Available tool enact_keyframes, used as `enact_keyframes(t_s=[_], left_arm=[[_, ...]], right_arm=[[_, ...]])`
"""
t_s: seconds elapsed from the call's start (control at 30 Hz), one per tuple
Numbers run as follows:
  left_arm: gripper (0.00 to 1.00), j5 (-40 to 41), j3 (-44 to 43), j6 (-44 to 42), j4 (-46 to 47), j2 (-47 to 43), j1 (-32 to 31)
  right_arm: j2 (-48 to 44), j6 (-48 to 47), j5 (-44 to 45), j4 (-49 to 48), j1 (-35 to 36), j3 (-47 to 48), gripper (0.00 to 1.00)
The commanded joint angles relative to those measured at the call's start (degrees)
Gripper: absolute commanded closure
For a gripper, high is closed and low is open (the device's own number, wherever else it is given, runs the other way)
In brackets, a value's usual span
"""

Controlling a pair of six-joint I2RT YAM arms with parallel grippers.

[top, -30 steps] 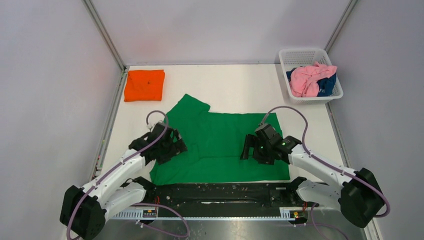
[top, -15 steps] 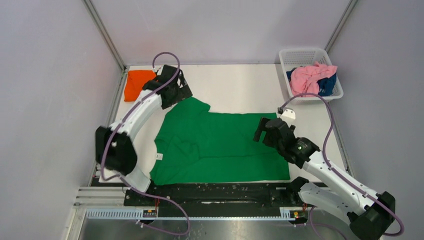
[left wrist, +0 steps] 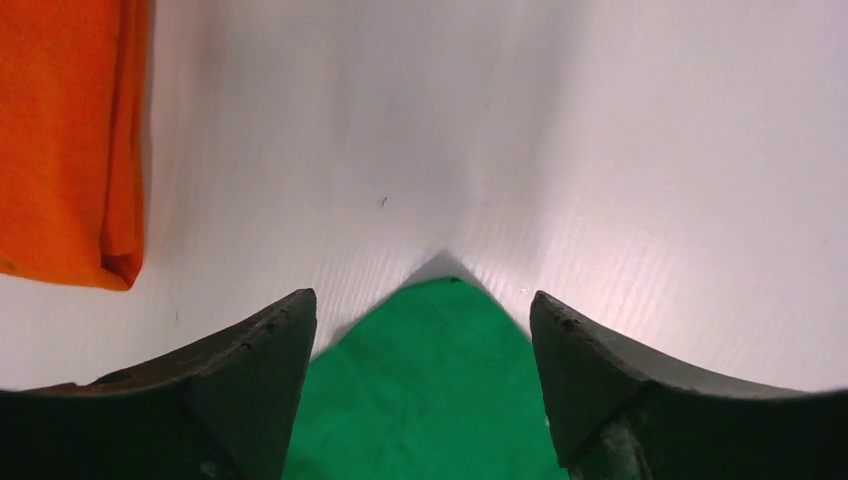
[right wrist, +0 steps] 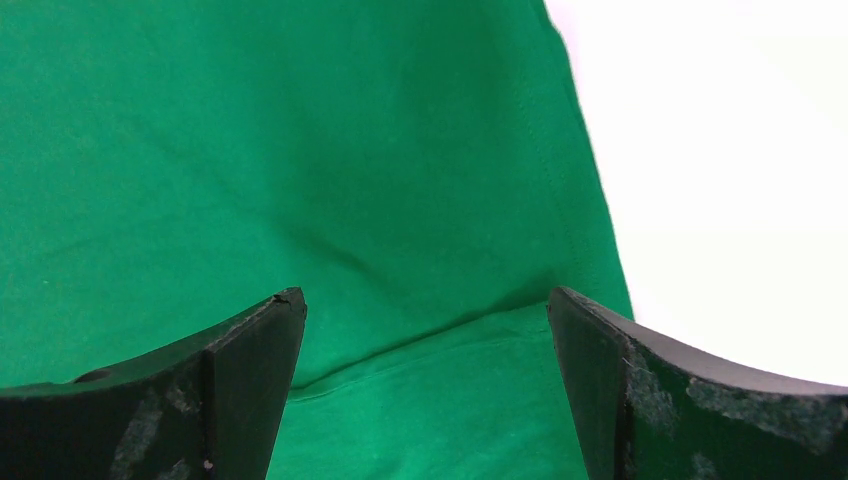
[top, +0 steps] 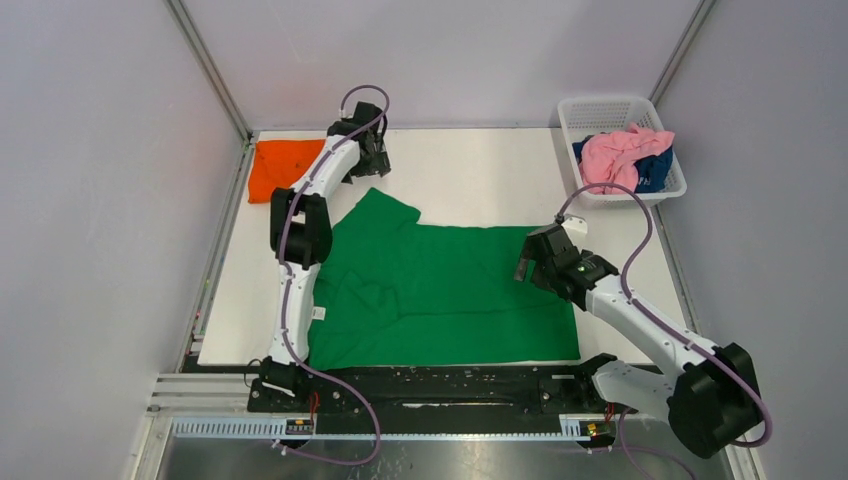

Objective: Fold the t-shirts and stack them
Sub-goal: Grab the side of the flattened tshirt furthest away from the robot with both arms

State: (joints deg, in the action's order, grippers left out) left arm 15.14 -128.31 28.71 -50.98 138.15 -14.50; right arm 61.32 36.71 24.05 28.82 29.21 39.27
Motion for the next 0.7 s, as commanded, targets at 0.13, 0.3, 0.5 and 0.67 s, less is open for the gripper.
enact_keyframes(t_s=[0.13, 0.3, 0.5, 0.67], left_arm=[[0.3, 0.6, -5.1, -4.87, 2.72, 5.23, 0.18], [0.32, -1.56, -3.92, -3.83, 2.58, 6.34, 0.13], [0.44, 0.66, -1.52, -2.2, -0.29, 6.7, 0.1], [0.72, -1.2, -0.34, -2.16, -1.26, 7.09, 0.09]], right_arm=[[4.55, -1.3, -9.76, -2.09, -3.71, 2.11, 0.0], [4.62, -1.37, -9.47, -2.07, -4.04, 1.92, 0.01], [4.77, -2.08, -7.15, -1.49, -4.08, 1.89, 0.0], [4.9, -2.81, -5.23, -0.53, -4.12, 2.71, 0.0]])
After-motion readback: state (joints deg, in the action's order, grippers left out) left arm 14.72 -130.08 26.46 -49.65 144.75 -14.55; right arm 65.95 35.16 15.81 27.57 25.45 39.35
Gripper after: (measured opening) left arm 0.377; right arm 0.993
